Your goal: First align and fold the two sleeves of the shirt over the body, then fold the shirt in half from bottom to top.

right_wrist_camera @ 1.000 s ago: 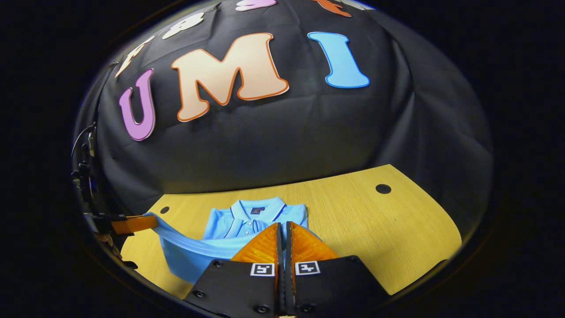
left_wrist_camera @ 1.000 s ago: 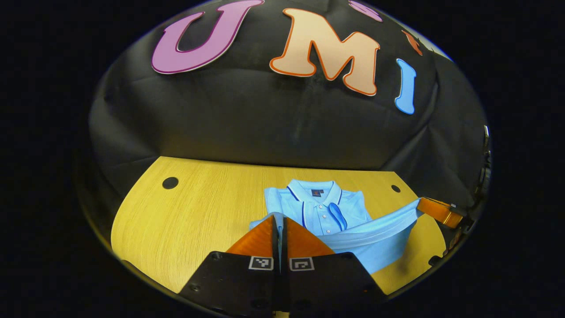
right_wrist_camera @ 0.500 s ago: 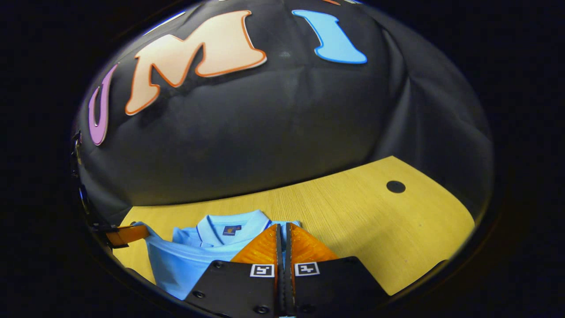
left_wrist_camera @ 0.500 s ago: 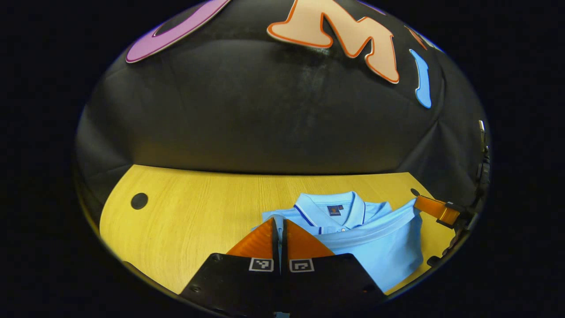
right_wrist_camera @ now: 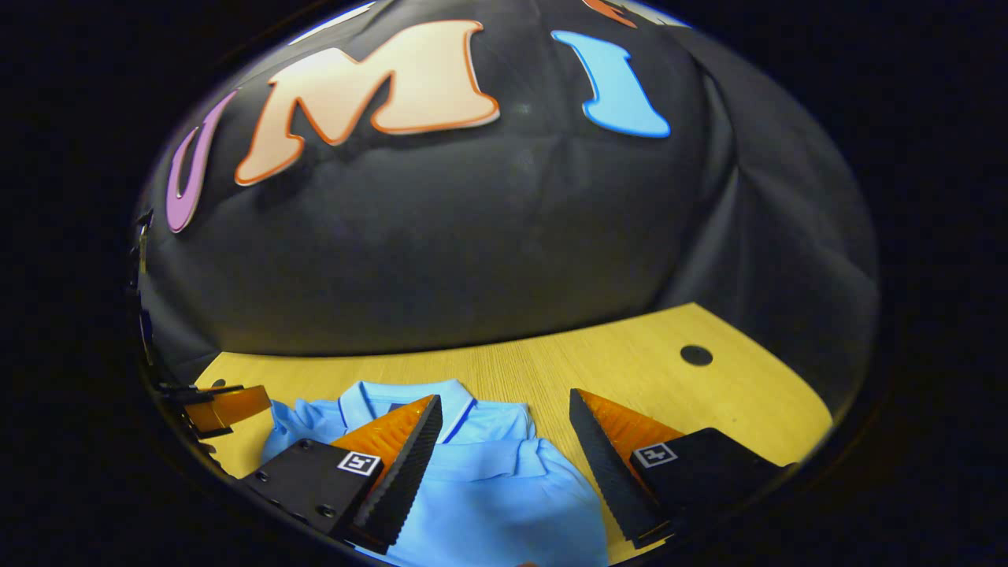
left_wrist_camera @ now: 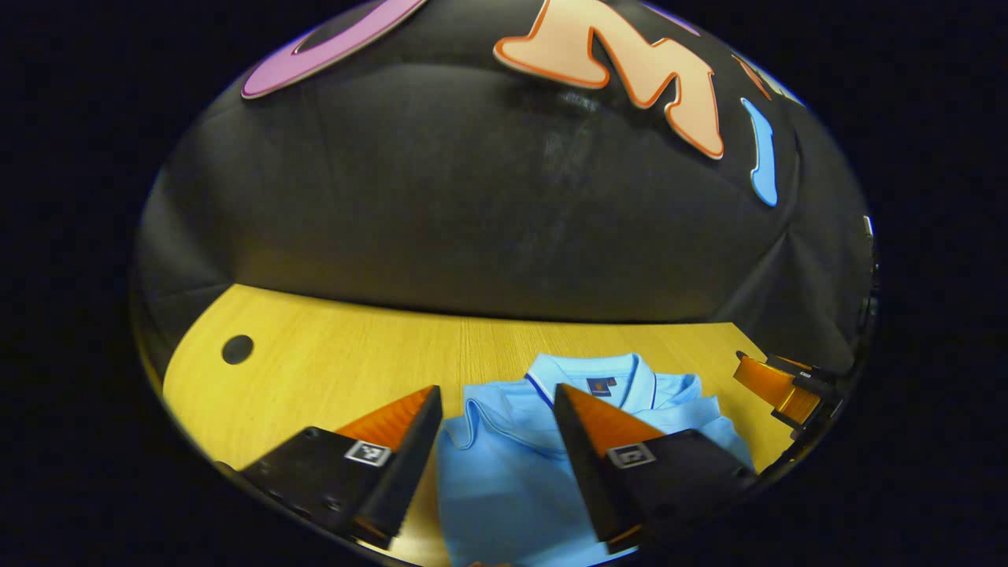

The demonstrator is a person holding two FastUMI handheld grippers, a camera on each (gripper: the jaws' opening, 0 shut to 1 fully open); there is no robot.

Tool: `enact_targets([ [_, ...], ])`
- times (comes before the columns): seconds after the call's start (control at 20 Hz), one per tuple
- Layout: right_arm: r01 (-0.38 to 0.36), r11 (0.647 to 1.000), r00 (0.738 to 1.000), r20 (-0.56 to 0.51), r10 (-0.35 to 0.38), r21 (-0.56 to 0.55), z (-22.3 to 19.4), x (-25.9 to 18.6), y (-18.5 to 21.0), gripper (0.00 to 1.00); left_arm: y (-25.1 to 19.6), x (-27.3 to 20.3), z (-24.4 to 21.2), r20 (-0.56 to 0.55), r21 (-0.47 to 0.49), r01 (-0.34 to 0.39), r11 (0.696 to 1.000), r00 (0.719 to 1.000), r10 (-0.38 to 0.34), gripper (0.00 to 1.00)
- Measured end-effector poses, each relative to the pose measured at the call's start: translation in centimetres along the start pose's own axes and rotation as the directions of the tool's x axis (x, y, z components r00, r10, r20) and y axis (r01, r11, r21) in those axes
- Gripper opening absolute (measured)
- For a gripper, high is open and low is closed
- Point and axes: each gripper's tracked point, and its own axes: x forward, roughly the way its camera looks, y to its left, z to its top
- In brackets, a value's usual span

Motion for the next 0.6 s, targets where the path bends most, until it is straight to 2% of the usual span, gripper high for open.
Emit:
enact_targets([
  [0.05, -0.007, 1.000, 0.999, 0.034, 0.008, -0.017, 1.4, -1.7, 0.2, 1.00, -0.5, -1.9, 1.2, 0.030, 0.016, -0.009, 1.000, 1.000, 0.009, 0.96],
  [0.3, -0.061, 0.997, 0.980, 0.185, 0.068, -0.042, 6.7, -11.0, 1.1, 1.00, -3.4, -11.0, 5.1, 0.157, 0.081, -0.038, 0.996, 0.987, 0.024, 0.96],
  [0.6, -0.099, 0.994, 0.957, 0.270, 0.109, -0.051, 10.0, -20.8, -0.3, 1.00, -6.9, -21.4, 7.2, 0.271, 0.087, -0.074, 0.993, 0.961, 0.048, 0.95],
])
